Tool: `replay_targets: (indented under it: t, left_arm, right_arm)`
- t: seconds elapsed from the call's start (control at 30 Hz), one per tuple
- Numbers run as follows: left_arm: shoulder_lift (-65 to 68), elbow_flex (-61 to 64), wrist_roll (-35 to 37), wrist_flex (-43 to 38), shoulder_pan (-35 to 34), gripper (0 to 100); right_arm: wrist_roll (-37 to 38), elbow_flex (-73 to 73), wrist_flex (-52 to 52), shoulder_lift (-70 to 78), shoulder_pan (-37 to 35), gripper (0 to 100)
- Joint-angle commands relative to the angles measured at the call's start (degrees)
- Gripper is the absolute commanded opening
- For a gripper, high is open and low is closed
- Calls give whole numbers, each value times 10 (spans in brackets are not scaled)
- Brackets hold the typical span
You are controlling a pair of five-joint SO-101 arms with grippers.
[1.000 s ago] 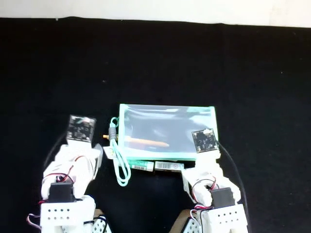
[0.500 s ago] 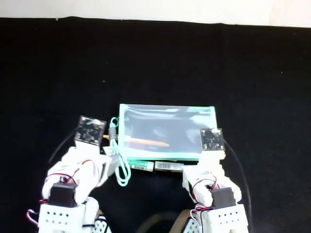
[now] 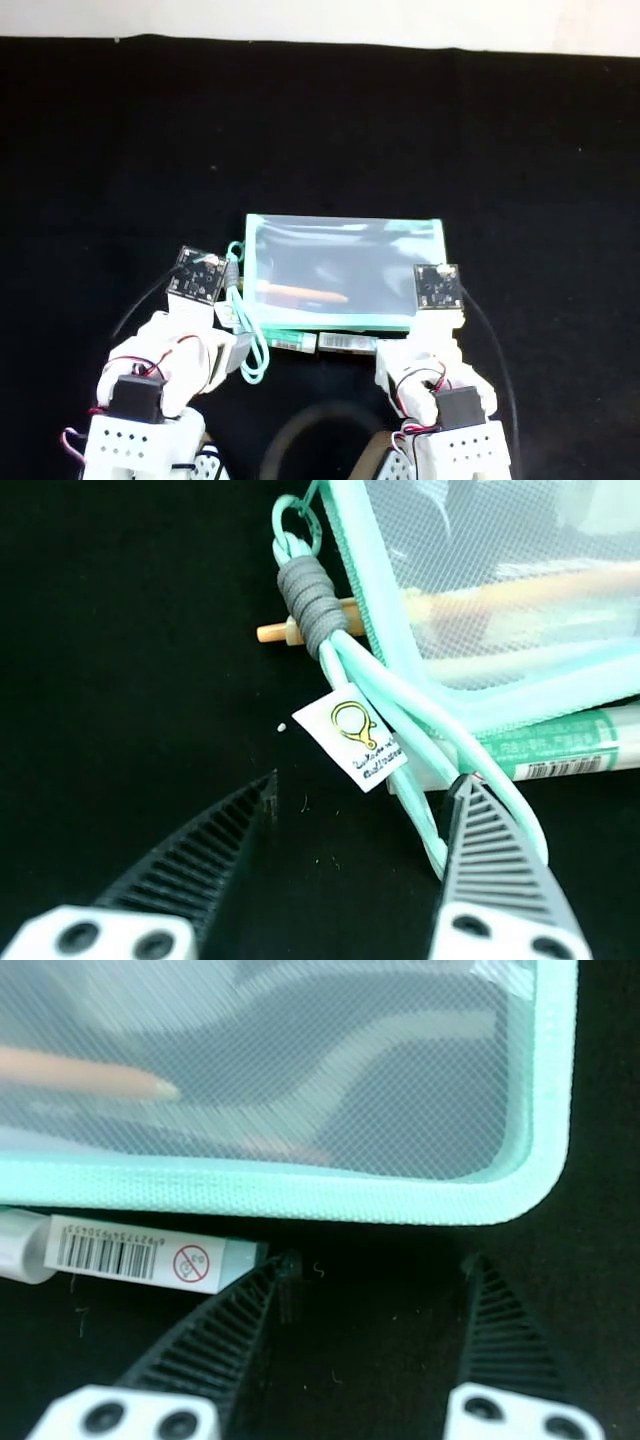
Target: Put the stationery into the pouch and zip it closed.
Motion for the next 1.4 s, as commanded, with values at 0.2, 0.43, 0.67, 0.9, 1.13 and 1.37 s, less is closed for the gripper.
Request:
replay_targets:
  t: [0.2, 0.43, 0.67, 0.9, 1.13, 1.37]
  left_arm:
    - [-1, 78, -22, -40, 7, 280]
    - [-1, 78, -24, -42, 9, 157]
    - [-1, 79, -25, -44, 9, 13]
    - [-1, -10, -25, -45, 7, 7]
    - [0, -128, -25, -45, 7, 7]
    - [3, -204, -25, -84, 7, 7]
  right_arm:
    - [-6, -27, -9, -3, -2, 246]
    - [-6, -28, -9, -3, -2, 246]
    - [-6, -28, -9, -3, -2, 246]
    - [-6, -51, -10, -3, -2, 246]
    - [-4, -115, -10, -3, -2, 246]
    - [6, -168, -10, -3, -2, 247]
